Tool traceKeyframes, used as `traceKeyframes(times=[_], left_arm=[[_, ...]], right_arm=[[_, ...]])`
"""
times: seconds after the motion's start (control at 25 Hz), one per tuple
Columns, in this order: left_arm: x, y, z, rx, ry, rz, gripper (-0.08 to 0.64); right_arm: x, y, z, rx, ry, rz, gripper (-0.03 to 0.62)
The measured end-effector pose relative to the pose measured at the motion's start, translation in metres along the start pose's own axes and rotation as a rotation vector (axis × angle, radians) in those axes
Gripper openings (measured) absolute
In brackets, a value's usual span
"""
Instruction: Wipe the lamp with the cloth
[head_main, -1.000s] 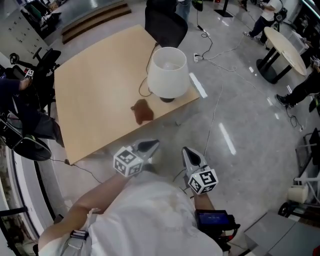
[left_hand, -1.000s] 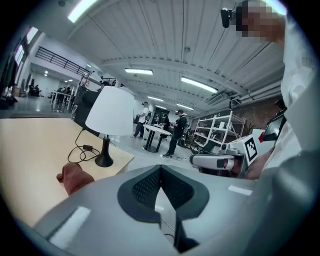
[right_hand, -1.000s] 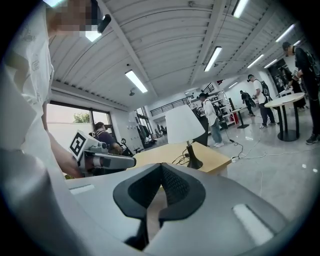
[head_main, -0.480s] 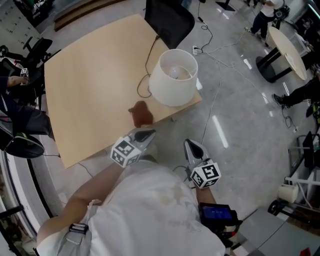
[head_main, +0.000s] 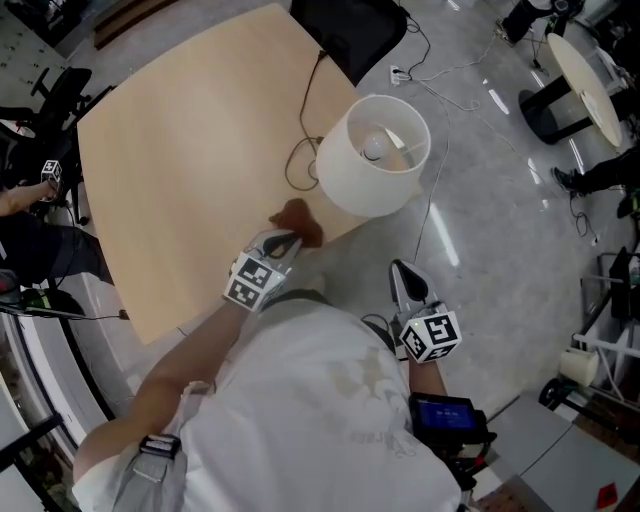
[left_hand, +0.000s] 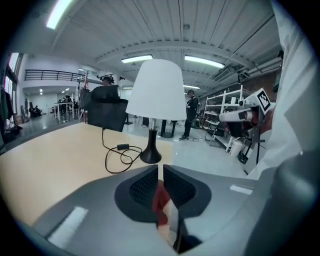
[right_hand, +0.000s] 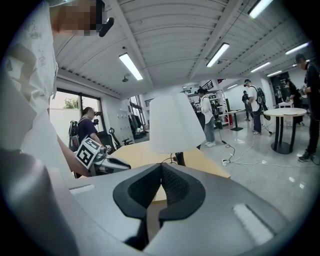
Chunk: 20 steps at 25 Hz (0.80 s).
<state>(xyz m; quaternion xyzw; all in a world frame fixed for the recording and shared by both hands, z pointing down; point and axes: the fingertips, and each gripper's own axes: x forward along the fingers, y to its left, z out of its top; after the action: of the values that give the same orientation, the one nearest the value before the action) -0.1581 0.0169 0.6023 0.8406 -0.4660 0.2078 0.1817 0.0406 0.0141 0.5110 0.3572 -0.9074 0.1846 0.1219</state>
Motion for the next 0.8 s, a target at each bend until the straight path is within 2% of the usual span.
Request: traceKeyframes(times=[0.2,0.32,0.48,0.64,0.8], left_arm=[[0.025,0.027,-0.007,0.049,0.079,0.002,0.145],[0.039,0.038,-0.019,0.04,0.136,-0.002,0.288],[0.061,0.038,-0.048,0.127,0.27,-0.039,0.394],[0.075,0.035,-0.075,0.175,0.378,-0.045,0.397],[0.082,0.036,-0.088,0.158,0.416,-0.025,0.316]], right_arm=[[0.009,-0.019,0.006,-0.001,0.021,-0.063,0.012],[0.006,-0.027,0.007,-0.004,0.03,-0.096,0.011],[0.0,-0.035,0.002,0.01,0.043,-0.144,0.011],[-0.007,-0.032,-0.007,0.024,0.055,-0.155,0.011],[-0.01,-0.033,-0.009,0.026,0.051,-0.155,0.012]])
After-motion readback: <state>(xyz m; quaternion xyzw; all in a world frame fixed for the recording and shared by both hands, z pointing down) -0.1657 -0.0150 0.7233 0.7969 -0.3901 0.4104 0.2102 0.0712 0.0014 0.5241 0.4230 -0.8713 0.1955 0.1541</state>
